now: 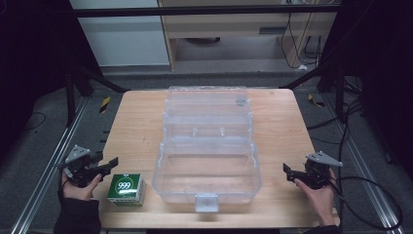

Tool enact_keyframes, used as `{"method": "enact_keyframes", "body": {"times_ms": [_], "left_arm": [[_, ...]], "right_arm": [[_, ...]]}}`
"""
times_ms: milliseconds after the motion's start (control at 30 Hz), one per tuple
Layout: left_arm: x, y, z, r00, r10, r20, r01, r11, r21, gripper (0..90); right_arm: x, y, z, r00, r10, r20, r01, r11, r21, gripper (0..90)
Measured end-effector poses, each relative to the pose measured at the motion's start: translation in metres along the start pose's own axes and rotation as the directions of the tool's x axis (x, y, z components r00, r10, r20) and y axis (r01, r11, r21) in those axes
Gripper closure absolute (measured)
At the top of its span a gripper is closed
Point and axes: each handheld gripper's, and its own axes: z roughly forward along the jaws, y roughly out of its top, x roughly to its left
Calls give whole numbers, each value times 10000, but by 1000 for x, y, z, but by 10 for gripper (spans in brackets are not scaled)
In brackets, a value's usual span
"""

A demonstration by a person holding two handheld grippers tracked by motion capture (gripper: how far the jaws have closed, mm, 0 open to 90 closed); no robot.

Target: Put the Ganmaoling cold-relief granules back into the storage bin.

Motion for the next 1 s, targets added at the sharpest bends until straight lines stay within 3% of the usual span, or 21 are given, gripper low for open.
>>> {"method": "enact_keyframes", "body": {"times_ms": [167, 400, 667, 733, 900, 1000], "left_arm": [[-2, 7, -5, 9985, 336, 439, -336, 9994, -20, 278], [-2, 14, -10, 9888, 1061, 1051, -1107, 9931, 386, 259], [-3, 28, -21, 9648, 1793, 1923, -1943, 9790, 623, 238], [-4, 32, -23, 9614, 1909, 1980, -2082, 9756, 703, 233], [-10, 43, -28, 9404, 2453, 2354, -2728, 9577, 918, 217], [-12, 49, -30, 9281, 2803, 2452, -3145, 9426, 1127, 205]], "right_arm": [[-1, 2, -4, 9999, 130, 113, -126, 9994, -337, 43], [0, -1, -4, 9997, -14, 230, 20, 9996, -291, 40], [0, -2, -3, 9995, -30, 310, 41, 9993, -358, 43], [0, -3, -3, 9995, -77, 316, 87, 9995, -311, 42], [1, -4, -3, 9994, -149, 311, 158, 9995, -284, 42], [1, -4, -3, 9994, -168, 293, 175, 9995, -259, 41]]}}
